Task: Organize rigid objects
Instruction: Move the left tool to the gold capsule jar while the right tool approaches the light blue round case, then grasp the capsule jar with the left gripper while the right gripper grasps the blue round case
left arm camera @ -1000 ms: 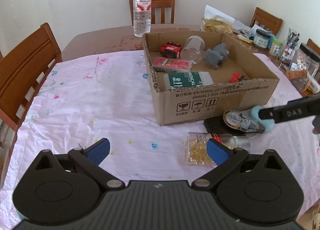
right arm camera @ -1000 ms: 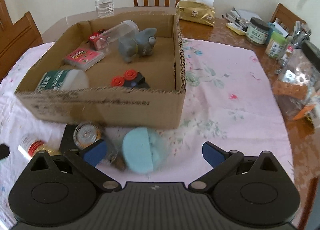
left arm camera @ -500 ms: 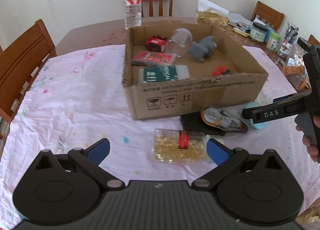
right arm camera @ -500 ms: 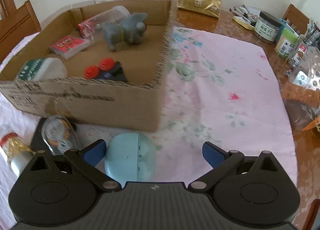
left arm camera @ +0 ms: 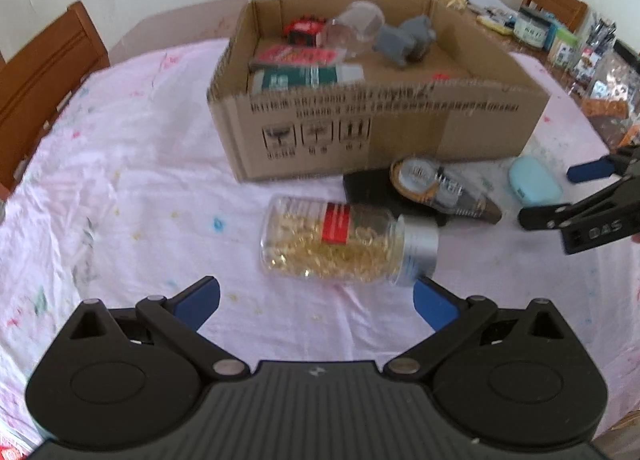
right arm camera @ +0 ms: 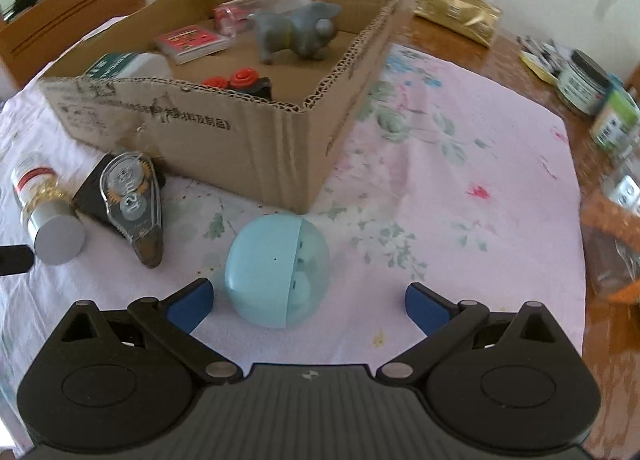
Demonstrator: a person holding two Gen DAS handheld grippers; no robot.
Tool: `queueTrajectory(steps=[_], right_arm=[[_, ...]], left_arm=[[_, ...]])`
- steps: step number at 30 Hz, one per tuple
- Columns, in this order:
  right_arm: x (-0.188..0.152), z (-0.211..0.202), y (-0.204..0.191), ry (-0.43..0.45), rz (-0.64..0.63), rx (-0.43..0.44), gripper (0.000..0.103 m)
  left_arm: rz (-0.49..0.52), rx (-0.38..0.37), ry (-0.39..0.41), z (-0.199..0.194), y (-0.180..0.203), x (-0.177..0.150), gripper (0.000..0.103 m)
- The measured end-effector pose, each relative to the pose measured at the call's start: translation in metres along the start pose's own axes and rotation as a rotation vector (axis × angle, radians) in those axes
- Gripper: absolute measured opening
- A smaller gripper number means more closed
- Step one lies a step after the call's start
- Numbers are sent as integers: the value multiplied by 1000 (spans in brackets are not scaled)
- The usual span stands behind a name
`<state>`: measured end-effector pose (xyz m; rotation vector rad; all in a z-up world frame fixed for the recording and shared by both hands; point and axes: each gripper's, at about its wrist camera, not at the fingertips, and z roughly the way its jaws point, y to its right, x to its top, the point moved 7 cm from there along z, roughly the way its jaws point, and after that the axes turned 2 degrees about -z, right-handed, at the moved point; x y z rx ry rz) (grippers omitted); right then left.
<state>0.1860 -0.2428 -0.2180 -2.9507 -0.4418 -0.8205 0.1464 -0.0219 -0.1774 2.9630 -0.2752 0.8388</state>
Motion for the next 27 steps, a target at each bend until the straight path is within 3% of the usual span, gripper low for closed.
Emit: queueTrajectory(steps=[4, 7, 13, 27], right_arm=[[0, -1, 0, 1, -11, 5, 103], [0, -1, 0, 13, -5, 2, 103], [-3, -2, -1, 30, 40, -28, 103], [-2, -2, -5, 59, 47, -36, 103]], left_arm=[[15, 11, -31, 13, 2, -4, 103], [-7, -20, -28, 16, 2, -4, 103], [9, -32, 38, 19, 13, -2, 103], [-57, -22, 82, 9, 19, 17, 102]])
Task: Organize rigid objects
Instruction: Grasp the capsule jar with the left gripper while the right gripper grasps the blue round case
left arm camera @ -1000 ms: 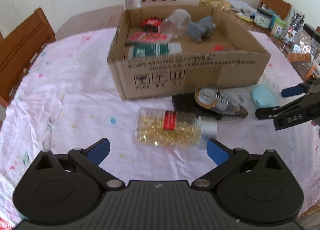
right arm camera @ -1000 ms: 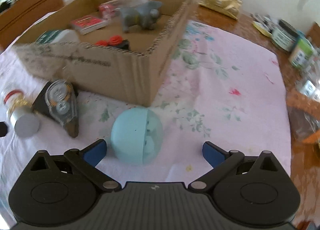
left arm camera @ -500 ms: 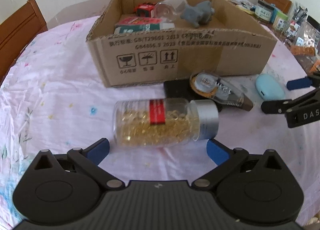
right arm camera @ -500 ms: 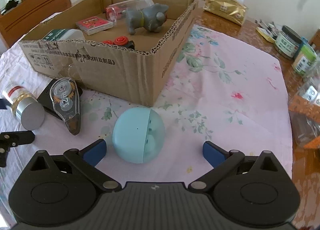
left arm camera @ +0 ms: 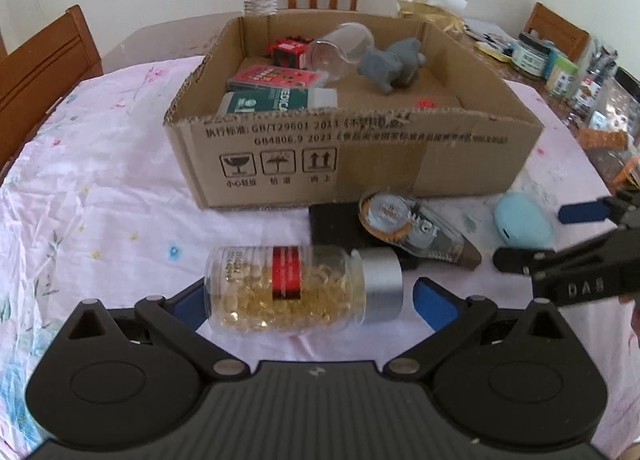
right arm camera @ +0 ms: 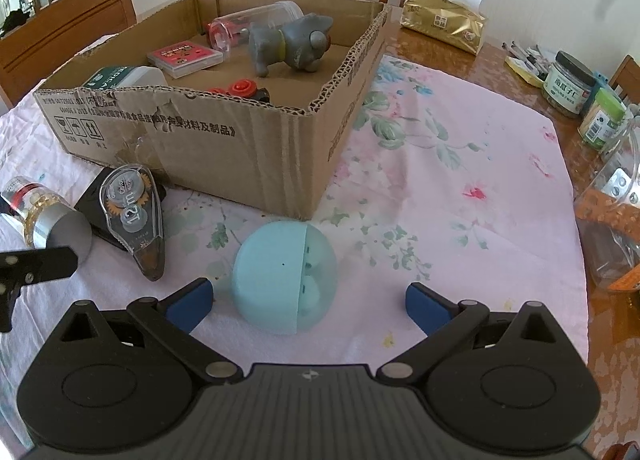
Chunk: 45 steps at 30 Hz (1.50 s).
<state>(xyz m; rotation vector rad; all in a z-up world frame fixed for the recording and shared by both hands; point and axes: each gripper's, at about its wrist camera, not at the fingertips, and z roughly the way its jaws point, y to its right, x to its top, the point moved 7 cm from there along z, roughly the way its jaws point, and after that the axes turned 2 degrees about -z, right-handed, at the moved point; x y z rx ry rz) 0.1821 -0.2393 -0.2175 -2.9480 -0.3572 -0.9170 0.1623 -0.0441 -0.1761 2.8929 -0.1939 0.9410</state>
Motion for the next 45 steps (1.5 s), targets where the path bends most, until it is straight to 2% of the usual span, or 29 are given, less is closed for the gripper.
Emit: queueTrajectory(steps=[11, 14, 16, 22, 25, 29, 33, 38, 43, 45], right_arm=[[4, 3, 0, -18, -25, 12, 103], [6, 0, -5, -7, -60, 8, 96], [7, -3, -10, -1, -77, 25, 87], [11, -2, -12, 3, -56, 39, 81], [12, -3, -13, 4, -57, 37, 74], [13, -3, -14, -6, -62, 38, 73], [14, -3, -14, -10, -65, 40, 73], [14, -3, -15, -20, -70, 40, 72], [15, -5, -17, -26, -72, 41, 58], [15, -5, -16, -35, -71, 40, 58]], left_arm=[[6, 84, -12, -1, -23, -6, 102], [6, 91, 1, -2, -21, -4, 102], [13, 93, 13, -3, -18, -2, 102], [5, 99, 23, -2, -16, 3, 101], [3, 112, 31, -3, -19, 4, 100], [17, 94, 23, -1, -20, 6, 100], [81, 60, 8, 4, -18, 6, 100], [150, 21, -18, 8, -18, 5, 95], [165, -21, -46, 7, -21, 6, 95], [171, -40, -61, 5, -21, 7, 95]])
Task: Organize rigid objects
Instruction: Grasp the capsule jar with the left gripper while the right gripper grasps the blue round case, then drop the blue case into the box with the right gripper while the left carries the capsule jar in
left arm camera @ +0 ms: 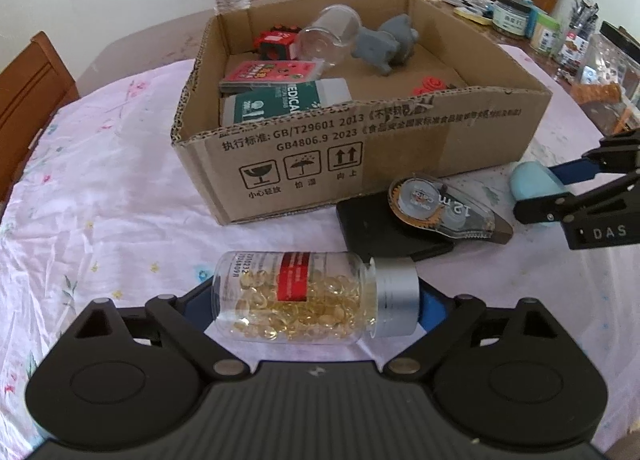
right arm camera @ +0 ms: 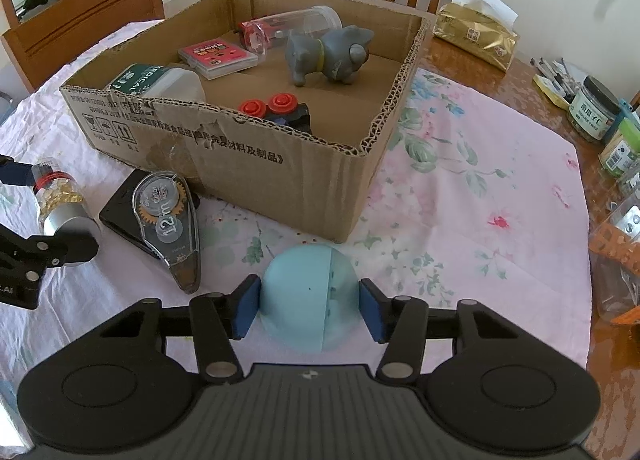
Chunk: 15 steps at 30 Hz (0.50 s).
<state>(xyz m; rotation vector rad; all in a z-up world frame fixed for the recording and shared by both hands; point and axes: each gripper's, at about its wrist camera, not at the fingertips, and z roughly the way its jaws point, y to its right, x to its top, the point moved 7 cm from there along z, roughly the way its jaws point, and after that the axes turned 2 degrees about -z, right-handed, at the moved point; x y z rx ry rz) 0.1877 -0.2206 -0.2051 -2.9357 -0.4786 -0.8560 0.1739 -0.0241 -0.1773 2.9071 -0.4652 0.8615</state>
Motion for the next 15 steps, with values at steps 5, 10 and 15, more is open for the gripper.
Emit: queueTrajectory(steps=[5, 10, 15], right_arm=[[0, -4, 1, -10, -18, -16, 57], [1, -20, 3, -16, -40, -7, 57], [12, -51, 6, 6, -84, 6, 57]], left_arm=[[48, -10, -11, -9, -1, 3, 95], [77, -38, -16, -26, -3, 9, 95], [92, -70, -5, -43, -4, 17, 95]])
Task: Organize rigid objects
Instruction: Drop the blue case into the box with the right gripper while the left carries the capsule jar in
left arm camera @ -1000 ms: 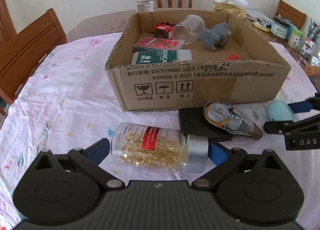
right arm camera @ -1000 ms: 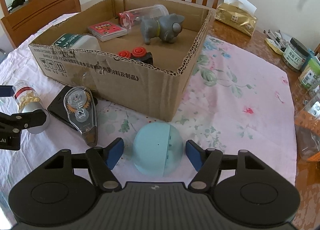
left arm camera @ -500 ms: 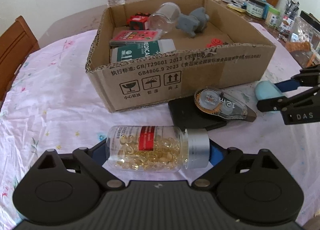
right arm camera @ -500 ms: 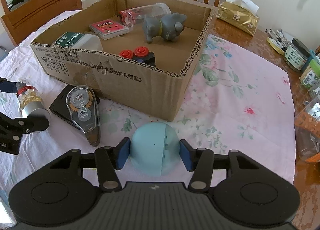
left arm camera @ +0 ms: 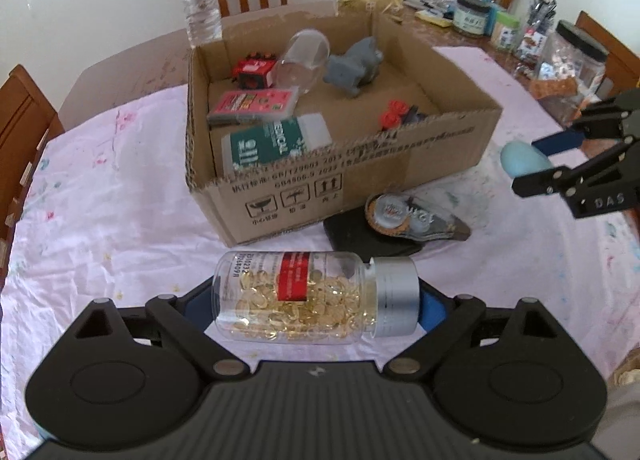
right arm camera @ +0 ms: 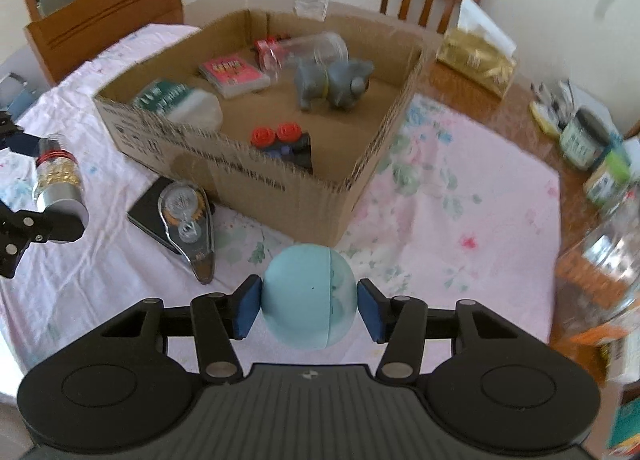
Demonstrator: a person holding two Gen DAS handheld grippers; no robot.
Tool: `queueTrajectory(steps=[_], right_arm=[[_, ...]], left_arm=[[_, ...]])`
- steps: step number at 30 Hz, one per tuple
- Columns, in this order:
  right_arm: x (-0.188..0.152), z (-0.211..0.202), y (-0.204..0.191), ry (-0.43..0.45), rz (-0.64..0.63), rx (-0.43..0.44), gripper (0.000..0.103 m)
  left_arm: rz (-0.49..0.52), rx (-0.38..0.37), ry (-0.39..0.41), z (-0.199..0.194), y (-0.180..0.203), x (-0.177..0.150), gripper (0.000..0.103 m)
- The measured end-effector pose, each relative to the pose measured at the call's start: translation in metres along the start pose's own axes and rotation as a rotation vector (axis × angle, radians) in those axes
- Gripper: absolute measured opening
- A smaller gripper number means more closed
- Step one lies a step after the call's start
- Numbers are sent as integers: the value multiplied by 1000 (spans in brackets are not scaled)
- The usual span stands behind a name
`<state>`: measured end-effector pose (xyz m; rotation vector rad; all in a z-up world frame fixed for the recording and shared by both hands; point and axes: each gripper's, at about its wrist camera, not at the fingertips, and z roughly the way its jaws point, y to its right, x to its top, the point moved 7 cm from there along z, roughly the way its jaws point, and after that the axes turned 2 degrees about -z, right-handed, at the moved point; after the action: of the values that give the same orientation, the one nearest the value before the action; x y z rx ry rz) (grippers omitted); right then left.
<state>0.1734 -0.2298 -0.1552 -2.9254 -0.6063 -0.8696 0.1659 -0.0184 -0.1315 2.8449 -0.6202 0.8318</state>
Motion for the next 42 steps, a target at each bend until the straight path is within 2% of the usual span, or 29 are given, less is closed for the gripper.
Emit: queueTrajectory(steps=[6, 10, 16, 24, 26, 28, 29, 32, 38, 42], right_arm=[[36, -36, 6, 74, -62, -1, 57], [68, -39, 8, 127, -63, 19, 57], [105, -10, 12, 141, -79, 31, 57], [125, 34, 22, 110, -81, 20, 58], [126, 38, 25, 114, -80, 7, 66], [128, 38, 27, 122, -71, 1, 97], [128, 36, 29, 135, -63, 1, 102], [127, 23, 28, 158, -38, 13, 103], [111, 3, 27, 133, 37, -2, 103], [93, -10, 26, 144, 112, -60, 103]], left_arm=[[9, -2, 9, -14, -2, 11, 95], [-3, -5, 26, -22, -6, 17, 95], [-38, 25, 44, -32, -16, 23, 95], [-70, 66, 66, -38, -27, 34, 95], [-73, 71, 68, -37, -28, 37, 95], [-72, 71, 71, -36, -28, 42, 95], [-70, 70, 72, -36, -28, 44, 95], [-59, 68, 82, -35, -27, 54, 95], [-27, 52, 118, -26, -23, 88, 95], [-6, 33, 140, -10, -17, 114, 95]])
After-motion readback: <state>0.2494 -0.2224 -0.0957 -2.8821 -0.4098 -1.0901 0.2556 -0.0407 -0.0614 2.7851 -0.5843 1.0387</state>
